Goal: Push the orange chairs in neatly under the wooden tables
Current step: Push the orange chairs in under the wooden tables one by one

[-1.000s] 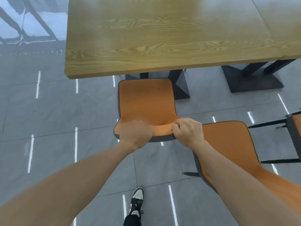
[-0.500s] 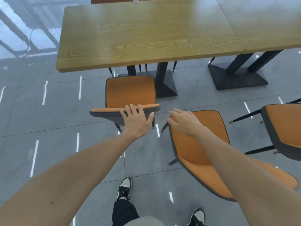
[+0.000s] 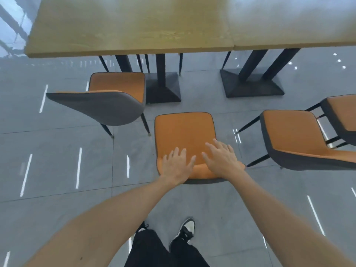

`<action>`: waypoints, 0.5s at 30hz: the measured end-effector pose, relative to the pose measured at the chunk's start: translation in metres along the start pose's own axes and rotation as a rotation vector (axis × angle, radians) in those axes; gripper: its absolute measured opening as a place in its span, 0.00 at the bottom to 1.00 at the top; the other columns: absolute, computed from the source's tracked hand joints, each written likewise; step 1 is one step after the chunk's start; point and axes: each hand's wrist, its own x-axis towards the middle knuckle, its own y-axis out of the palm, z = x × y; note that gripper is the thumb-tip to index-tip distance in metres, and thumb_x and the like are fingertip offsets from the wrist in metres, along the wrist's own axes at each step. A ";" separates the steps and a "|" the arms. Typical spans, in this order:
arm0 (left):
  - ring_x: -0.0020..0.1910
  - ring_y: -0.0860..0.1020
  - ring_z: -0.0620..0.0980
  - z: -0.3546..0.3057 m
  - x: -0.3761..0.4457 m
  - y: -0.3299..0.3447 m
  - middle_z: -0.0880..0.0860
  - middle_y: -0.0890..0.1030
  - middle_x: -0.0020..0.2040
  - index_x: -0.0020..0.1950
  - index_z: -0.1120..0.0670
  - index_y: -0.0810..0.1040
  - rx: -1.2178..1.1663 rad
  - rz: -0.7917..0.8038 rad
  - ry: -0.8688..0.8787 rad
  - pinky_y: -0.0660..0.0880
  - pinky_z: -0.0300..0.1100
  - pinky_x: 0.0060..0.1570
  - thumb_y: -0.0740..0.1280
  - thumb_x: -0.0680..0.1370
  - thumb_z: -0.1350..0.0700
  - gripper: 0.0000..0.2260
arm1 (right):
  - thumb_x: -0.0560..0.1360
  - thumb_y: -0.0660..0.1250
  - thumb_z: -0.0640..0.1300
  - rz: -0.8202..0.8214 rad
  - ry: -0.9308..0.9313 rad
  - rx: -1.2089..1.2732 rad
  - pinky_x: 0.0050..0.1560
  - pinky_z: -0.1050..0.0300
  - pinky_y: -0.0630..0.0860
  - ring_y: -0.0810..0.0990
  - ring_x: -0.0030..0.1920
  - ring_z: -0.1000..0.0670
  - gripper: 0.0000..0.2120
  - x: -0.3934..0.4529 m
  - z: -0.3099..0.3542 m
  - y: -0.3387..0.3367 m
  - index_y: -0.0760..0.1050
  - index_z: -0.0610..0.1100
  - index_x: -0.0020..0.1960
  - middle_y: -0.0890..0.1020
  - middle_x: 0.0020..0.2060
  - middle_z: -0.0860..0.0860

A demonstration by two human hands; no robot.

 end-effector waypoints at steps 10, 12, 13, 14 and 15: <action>0.38 0.78 0.50 -0.008 -0.018 0.030 0.48 0.80 0.34 0.35 0.51 0.77 0.069 -0.095 0.005 0.69 0.46 0.42 0.46 0.78 0.35 0.29 | 0.72 0.60 0.46 -0.375 -0.069 0.030 0.35 0.55 0.65 0.74 0.28 0.45 0.17 -0.030 -0.031 0.044 0.71 0.44 0.26 0.76 0.25 0.49; 0.31 0.75 0.49 -0.006 -0.009 0.028 0.49 0.77 0.29 0.32 0.52 0.75 0.094 -0.103 -0.010 0.67 0.46 0.34 0.47 0.78 0.35 0.29 | 0.70 0.59 0.45 -0.459 -0.122 0.036 0.31 0.58 0.56 0.67 0.23 0.46 0.16 -0.020 -0.032 0.046 0.65 0.45 0.24 0.70 0.21 0.49; 0.29 0.74 0.49 -0.005 -0.003 0.026 0.49 0.76 0.28 0.32 0.52 0.76 0.120 -0.104 -0.011 0.69 0.45 0.31 0.47 0.78 0.35 0.29 | 0.70 0.59 0.44 -0.493 -0.141 0.038 0.30 0.58 0.54 0.64 0.22 0.47 0.17 -0.014 -0.032 0.047 0.64 0.46 0.23 0.69 0.20 0.49; 0.28 0.74 0.49 -0.004 0.004 0.024 0.49 0.76 0.28 0.32 0.52 0.77 0.144 -0.110 -0.011 0.69 0.45 0.29 0.47 0.78 0.35 0.29 | 0.70 0.59 0.44 -0.516 -0.154 0.040 0.30 0.58 0.53 0.63 0.22 0.47 0.17 -0.006 -0.033 0.047 0.63 0.46 0.23 0.68 0.20 0.49; 0.28 0.74 0.49 -0.002 0.012 0.021 0.49 0.76 0.27 0.32 0.52 0.77 0.156 -0.115 -0.010 0.68 0.44 0.28 0.47 0.78 0.36 0.29 | 0.70 0.59 0.44 -0.526 -0.161 0.042 0.30 0.59 0.52 0.63 0.22 0.47 0.17 0.002 -0.033 0.046 0.63 0.46 0.23 0.67 0.19 0.49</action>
